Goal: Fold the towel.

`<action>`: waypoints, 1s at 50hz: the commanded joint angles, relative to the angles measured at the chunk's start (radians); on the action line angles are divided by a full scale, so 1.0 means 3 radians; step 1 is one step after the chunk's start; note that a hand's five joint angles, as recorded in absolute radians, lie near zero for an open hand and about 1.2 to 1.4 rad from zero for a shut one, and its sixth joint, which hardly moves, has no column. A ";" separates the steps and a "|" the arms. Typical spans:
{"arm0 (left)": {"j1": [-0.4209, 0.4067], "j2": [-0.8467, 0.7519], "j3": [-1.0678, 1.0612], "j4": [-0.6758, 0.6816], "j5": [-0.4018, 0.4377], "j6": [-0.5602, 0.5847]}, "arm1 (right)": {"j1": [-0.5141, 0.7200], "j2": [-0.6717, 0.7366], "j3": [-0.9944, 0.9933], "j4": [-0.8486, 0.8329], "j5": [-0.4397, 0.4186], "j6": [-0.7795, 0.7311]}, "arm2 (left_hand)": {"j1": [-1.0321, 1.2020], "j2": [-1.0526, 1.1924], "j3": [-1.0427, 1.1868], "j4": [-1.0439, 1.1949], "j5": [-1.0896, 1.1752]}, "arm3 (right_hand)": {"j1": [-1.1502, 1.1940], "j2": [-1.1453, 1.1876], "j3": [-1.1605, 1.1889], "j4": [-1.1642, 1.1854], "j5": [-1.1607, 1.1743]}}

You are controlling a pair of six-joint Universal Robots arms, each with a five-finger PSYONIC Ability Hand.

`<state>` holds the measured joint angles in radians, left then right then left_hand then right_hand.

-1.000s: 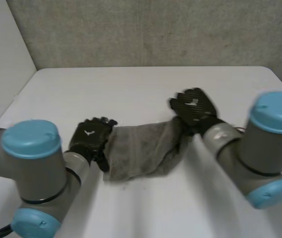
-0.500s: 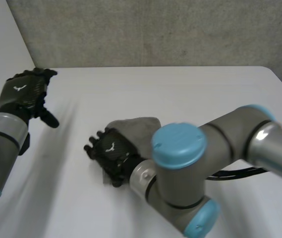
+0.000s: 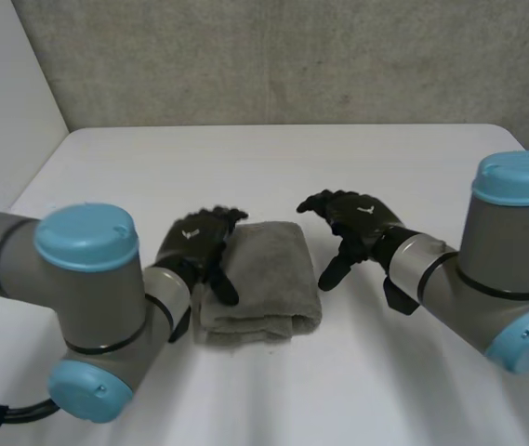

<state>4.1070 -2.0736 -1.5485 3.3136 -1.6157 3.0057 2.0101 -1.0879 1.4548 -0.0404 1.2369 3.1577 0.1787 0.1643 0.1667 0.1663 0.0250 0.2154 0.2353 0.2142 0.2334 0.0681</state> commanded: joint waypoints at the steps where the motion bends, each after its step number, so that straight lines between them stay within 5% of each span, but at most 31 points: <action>1: 0.0105 -0.0180 -0.0033 -0.0057 -0.0014 0.0054 | 0.0197 0.0445 -0.0369 0.0129 -0.0043 -0.0023 | -0.0014 0.0034 0.0026 0.0028 -0.0083 | -0.0136 -0.0203 -0.0132 -0.0196 -0.0227; 10: 0.0330 -0.0206 -0.0212 -0.0093 -0.0029 0.0381 | 0.0361 0.0936 -0.0784 0.0288 -0.0007 -0.0094 | -0.0014 0.0034 0.0026 0.0028 -0.0083 | -0.0136 -0.0203 -0.0132 -0.0196 -0.0227; 19: 0.0315 -0.0149 -0.0258 -0.0093 -0.0050 0.0463 | 0.0371 0.0922 -0.0917 0.0411 0.0244 -0.0560 | -0.0014 0.0034 0.0026 0.0028 -0.0083 | -0.0136 -0.0203 -0.0132 -0.0196 -0.0227; 30: 0.0162 0.0587 0.0018 -0.0256 -0.0055 0.0422 | 0.0325 -0.0024 -0.0897 0.0380 0.0607 -0.0672 | -0.0014 0.0034 0.0026 0.0028 -0.0083 | -0.0136 -0.0203 -0.0132 -0.0196 -0.0227; 43: 0.0729 0.1517 0.0570 -0.1238 -0.0316 0.0417 | -0.0053 -0.1001 -0.0626 0.0186 0.1537 -0.0688 | -0.0014 0.0034 0.0026 0.0028 -0.0083 | -0.0136 -0.0203 -0.0132 -0.0196 -0.0227; 50: 0.0735 0.1666 0.0590 -0.1356 -0.0321 0.0417 | -0.0079 -0.1088 -0.0600 0.0329 0.1563 -0.0693 | -0.0014 0.0034 0.0026 0.0028 -0.0083 | -0.0136 -0.0203 -0.0132 -0.0196 -0.0227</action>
<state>4.3254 -1.6105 -1.3775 2.9406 -1.7109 3.1313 2.0031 -1.3814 1.2658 0.0135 1.6814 2.9526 0.1653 0.1634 0.1666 0.1663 0.0250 0.2052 0.2353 0.2142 0.2333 0.0647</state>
